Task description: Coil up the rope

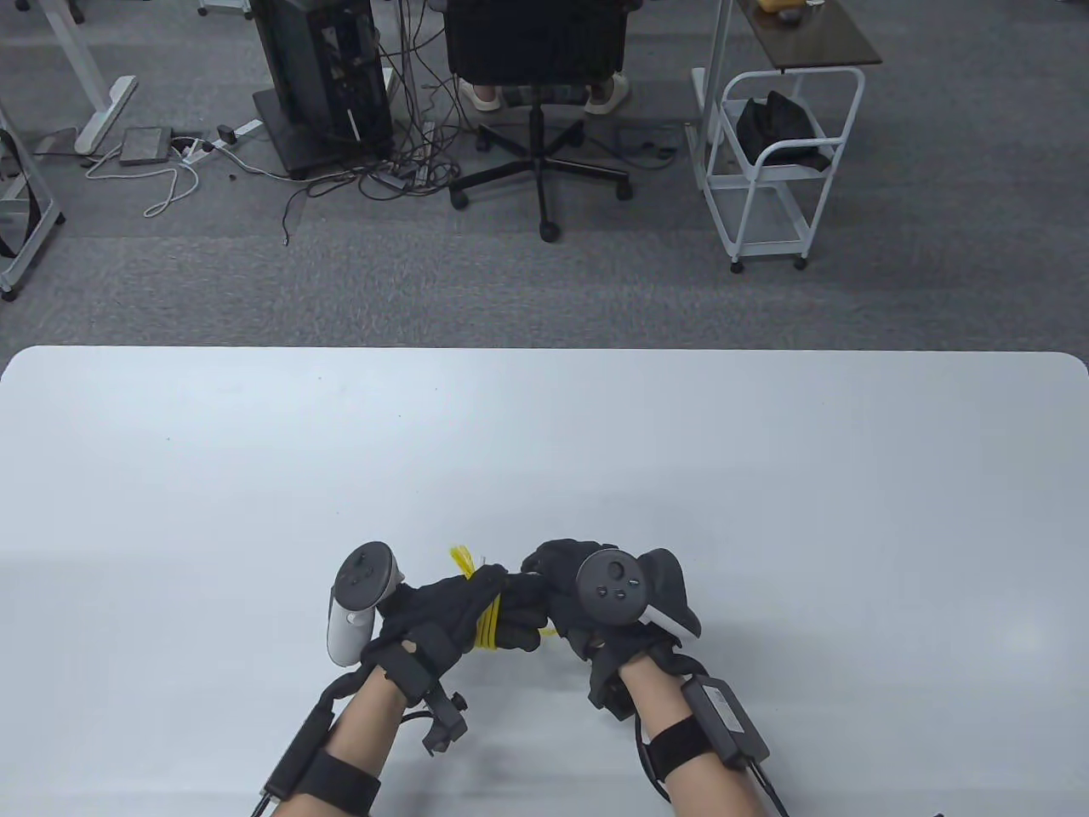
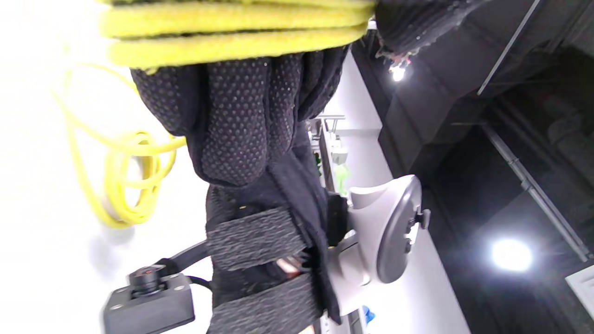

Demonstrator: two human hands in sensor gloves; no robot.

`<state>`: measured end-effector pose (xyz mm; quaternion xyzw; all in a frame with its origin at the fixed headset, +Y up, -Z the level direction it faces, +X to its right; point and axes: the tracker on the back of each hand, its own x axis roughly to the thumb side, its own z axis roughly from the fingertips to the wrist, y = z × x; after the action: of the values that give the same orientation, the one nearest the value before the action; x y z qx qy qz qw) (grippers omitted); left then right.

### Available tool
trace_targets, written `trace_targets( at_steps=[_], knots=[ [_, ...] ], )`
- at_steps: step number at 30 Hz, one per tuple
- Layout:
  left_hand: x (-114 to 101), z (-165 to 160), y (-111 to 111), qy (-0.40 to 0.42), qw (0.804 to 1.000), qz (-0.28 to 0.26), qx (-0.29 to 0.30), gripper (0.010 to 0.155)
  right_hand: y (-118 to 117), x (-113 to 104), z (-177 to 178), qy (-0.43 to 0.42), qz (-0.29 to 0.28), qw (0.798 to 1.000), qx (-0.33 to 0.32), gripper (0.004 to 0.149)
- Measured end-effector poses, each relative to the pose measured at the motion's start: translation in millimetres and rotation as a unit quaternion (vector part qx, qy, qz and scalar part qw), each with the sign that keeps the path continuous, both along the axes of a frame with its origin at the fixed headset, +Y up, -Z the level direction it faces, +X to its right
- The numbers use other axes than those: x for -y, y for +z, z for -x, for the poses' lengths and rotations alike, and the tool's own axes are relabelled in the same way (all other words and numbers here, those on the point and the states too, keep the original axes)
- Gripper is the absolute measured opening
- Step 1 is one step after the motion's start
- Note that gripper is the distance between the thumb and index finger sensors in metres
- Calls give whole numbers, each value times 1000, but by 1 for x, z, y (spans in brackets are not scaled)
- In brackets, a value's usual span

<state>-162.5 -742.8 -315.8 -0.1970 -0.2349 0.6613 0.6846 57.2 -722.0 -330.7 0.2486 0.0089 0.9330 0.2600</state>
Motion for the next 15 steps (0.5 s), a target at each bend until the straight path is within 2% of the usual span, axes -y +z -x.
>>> trace_targets(
  at_steps=[5,11,15],
  knots=[
    [4,-1,-1,-26,999,28,38,60,-1,-2,-4,-4,-4,1000,7,40],
    [8,-5,-2,-96,992,39,77,62,-2,-2,-3,-16,-4,1000,8,40],
    [11,-7,-1,-122,989,45,70,64,0,-3,1,-34,-3,999,1,39]
  ],
)
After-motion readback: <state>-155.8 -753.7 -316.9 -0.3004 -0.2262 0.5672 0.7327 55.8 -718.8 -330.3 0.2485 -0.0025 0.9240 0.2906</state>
